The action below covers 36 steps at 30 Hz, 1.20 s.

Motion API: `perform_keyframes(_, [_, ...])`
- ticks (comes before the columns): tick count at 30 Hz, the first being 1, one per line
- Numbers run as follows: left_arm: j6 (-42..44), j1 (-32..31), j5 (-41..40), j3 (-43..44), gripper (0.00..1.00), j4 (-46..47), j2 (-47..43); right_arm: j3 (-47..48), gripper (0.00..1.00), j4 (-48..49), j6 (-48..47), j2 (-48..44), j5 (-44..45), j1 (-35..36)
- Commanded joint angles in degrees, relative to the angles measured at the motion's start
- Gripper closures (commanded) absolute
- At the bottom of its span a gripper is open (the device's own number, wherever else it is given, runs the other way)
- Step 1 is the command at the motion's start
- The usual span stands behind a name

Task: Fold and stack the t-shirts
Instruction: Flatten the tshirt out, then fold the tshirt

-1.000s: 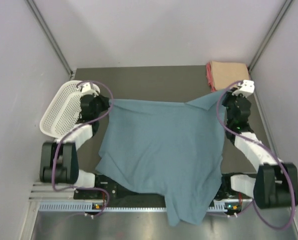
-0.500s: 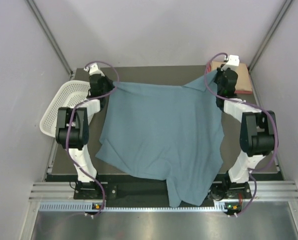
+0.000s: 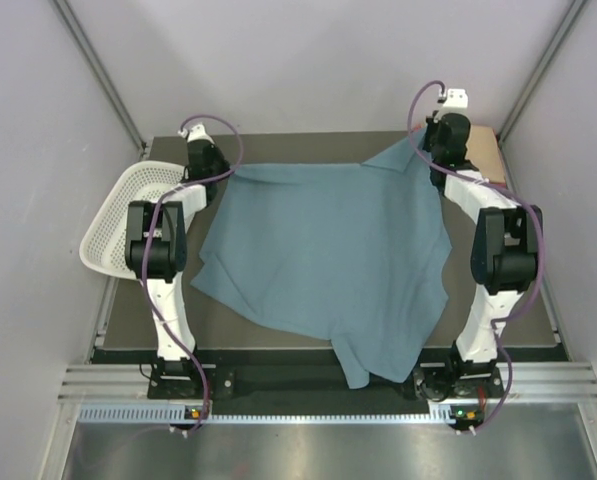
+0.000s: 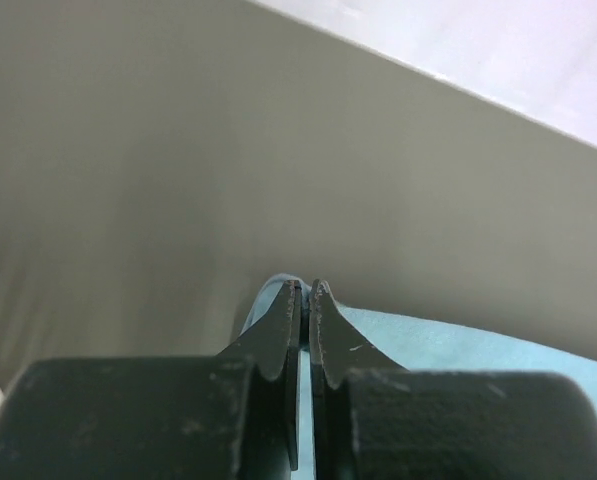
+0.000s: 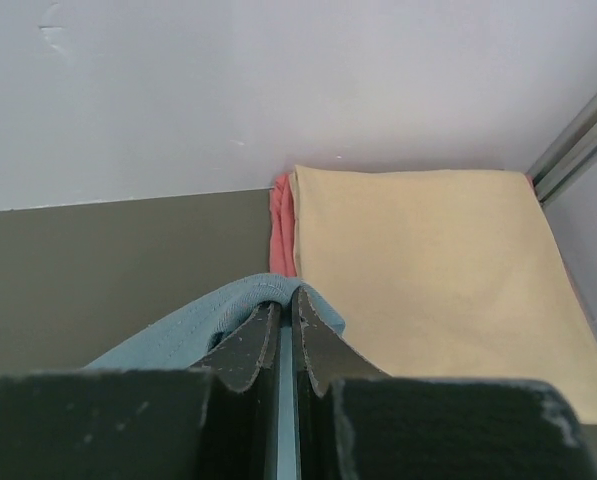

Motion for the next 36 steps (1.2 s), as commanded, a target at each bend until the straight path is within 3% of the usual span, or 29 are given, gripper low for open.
perform_keyframes(1, [1.8,0.3,-0.4,3.8,1.0,-3.8,0.1,4.1,1.0,-6.0,3.2,-2.7,-1.7,0.1])
perform_keyframes(18, [3.8,1.1,4.0,15.1,1.0,-25.8,0.2,2.4,1.0,-45.8,13.7,-16.7,-6.8,1.2])
perform_keyframes(28, [4.4,1.3,4.1,17.8,1.0,-38.8,0.5,-7.2,1.0,-53.4,16.2,-25.5,-11.4,1.4])
perform_keyframes(36, [5.5,1.6,2.6,19.5,1.0,-46.7,1.5,-7.6,1.0,-58.8,17.0,-26.5,-14.2,1.5])
